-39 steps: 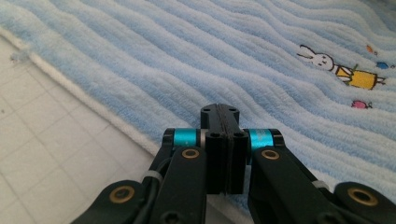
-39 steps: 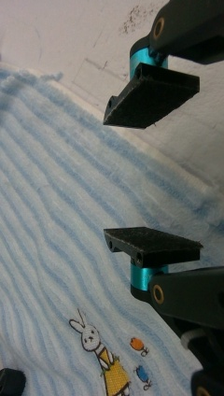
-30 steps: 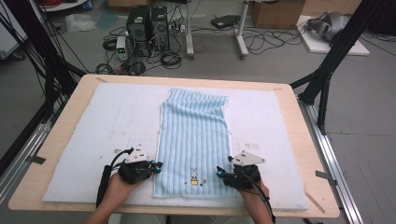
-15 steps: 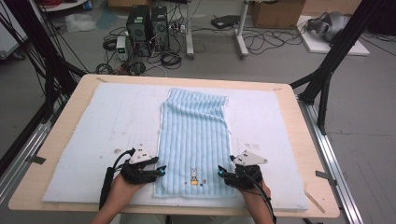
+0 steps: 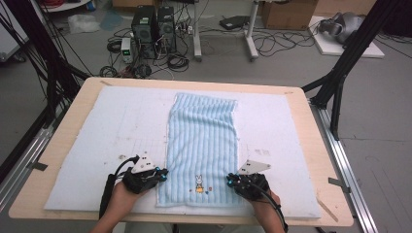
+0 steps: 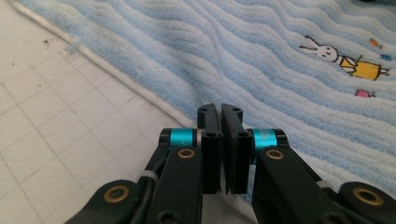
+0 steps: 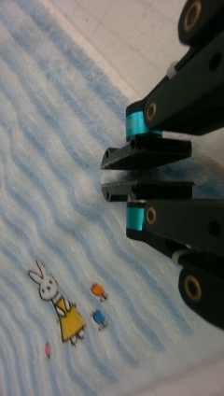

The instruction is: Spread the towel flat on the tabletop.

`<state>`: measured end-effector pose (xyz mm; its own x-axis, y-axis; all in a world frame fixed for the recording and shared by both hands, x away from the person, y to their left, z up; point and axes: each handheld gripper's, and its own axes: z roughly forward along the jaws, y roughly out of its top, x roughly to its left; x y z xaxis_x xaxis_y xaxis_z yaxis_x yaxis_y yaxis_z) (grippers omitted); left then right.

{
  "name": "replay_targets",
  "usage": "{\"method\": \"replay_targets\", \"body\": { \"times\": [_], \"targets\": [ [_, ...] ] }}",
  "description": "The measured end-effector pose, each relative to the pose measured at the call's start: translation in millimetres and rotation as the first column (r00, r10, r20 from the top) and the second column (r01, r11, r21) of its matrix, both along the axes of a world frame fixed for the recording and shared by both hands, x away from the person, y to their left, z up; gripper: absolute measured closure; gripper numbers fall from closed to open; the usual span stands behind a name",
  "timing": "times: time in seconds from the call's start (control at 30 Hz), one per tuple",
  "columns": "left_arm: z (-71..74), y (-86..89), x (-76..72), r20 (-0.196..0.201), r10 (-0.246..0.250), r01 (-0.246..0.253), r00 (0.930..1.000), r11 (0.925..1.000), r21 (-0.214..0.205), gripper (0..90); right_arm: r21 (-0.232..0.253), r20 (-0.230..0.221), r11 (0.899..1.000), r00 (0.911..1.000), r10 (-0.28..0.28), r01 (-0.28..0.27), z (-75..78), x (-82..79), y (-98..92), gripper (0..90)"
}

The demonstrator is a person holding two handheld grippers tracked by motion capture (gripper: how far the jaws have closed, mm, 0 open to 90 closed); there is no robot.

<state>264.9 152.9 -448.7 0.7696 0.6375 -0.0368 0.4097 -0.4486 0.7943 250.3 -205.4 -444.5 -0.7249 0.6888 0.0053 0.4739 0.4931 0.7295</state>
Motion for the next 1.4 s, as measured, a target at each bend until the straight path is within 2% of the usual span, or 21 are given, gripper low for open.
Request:
{"method": "replay_targets", "body": {
  "times": [0.23, 0.4, 0.6, 0.7, 0.73, 0.77, 0.8, 0.83, 0.9, 1.0, 1.07, 1.2, 1.3, 1.4],
  "targets": [
    [1.2, 7.0, -8.1, -0.03, -0.022, 0.022, 0.9993, 0.9997, -0.01, 86.2, -0.021, -0.023, 0.998, 0.9982, 0.055, -0.056, 3.6, -11.6, 3.8, 85.8],
    [1.5, 11.8, -18.5, -0.058, -0.054, 0.052, 0.9969, 0.998, -0.036, 86.0, -0.041, -0.036, 0.996, 0.996, 0.081, -0.083, 5.4, -23.7, 4.2, 86.2],
    [1.7, 15.4, -31.6, -0.084, -0.125, 0.122, 0.9885, 0.9916, -0.044, 85.9, -0.068, -0.042, 0.991, 0.993, 0.111, -0.113, 7.5, -39.2, 3.8, 86.8],
    [3.4, 17.9, -30.7, -0.108, -0.154, 0.146, 0.9821, 0.9863, -0.076, 85.3, -0.07, -0.057, 0.99, 0.9917, 0.116, -0.12, 8.4, -44.4, 2.0, 86.8],
    [4.4, 19.2, -29.9, -0.109, -0.146, 0.137, 0.9832, 0.9867, -0.088, 82.9, -0.068, -0.054, 0.99, 0.9916, 0.117, -0.121, 8.4, -45.0, 1.5, 85.8],
    [5.6, 20.4, -28.6, -0.099, -0.113, 0.103, 0.9887, 0.9901, -0.095, 75.5, -0.062, -0.055, 0.992, 0.9926, 0.109, -0.112, 8.6, -45.5, 1.2, 81.5],
    [6.7, 21.4, -26.6, -0.092, -0.066, 0.057, 0.9936, 0.993, -0.104, 63.1, -0.05, -0.052, 0.993, 0.9931, 0.106, -0.108, 8.7, -45.1, 0.6, 75.5],
    [7.9, 22.8, -24.4, -0.077, -0.033, 0.024, 0.9965, 0.993, -0.116, 57.5, -0.028, -0.046, 0.994, 0.9939, 0.1, -0.101, 8.8, -44.3, 0.9, 68.7],
    [10.5, 25.9, -19.4, -0.048, 0.02, -0.026, 0.9987, 0.9905, -0.135, 56.6, 0.022, -0.024, 0.995, 0.9947, 0.1, -0.099, 9.0, -41.8, 3.9, 65.2],
    [13.5, 28.5, -11.5, -0.03, 0.081, -0.085, 0.9962, 0.982, -0.169, 54.7, 0.07, -0.015, 0.99, 0.9925, 0.122, -0.12, 9.0, -38.2, 14.9, 66.2],
    [14.2, 29.0, -7.9, -0.024, 0.092, -0.095, 0.9954, 0.9826, -0.16, 54.6, 0.063, -0.005, 0.986, 0.9883, 0.152, -0.152, 7.3, -35.7, 24.9, 69.2],
    [14.7, 29.1, -1.0, -0.015, 0.118, -0.118, 0.993, 0.9811, -0.153, 54.6, 0.024, -0.025, 0.98, 0.9804, 0.196, -0.195, -1.1, -31.7, 40.2, 76.9],
    [16.1, 29.6, 8.0, -0.015, 0.142, -0.143, 0.9898, 0.9784, -0.15, 54.8, 0.041, -0.046, 0.977, 0.9763, 0.211, -0.21, -0.6, -31.5, 36.2, 85.8],
    [17.2, 30.0, 19.9, -0.019, 0.168, -0.169, 0.9855, 0.974, -0.151, 54.6, 0.042, -0.068, 0.968, 0.9658, 0.25, -0.248, 0.6, -34.5, 31.0, 86.5]
  ]
}}
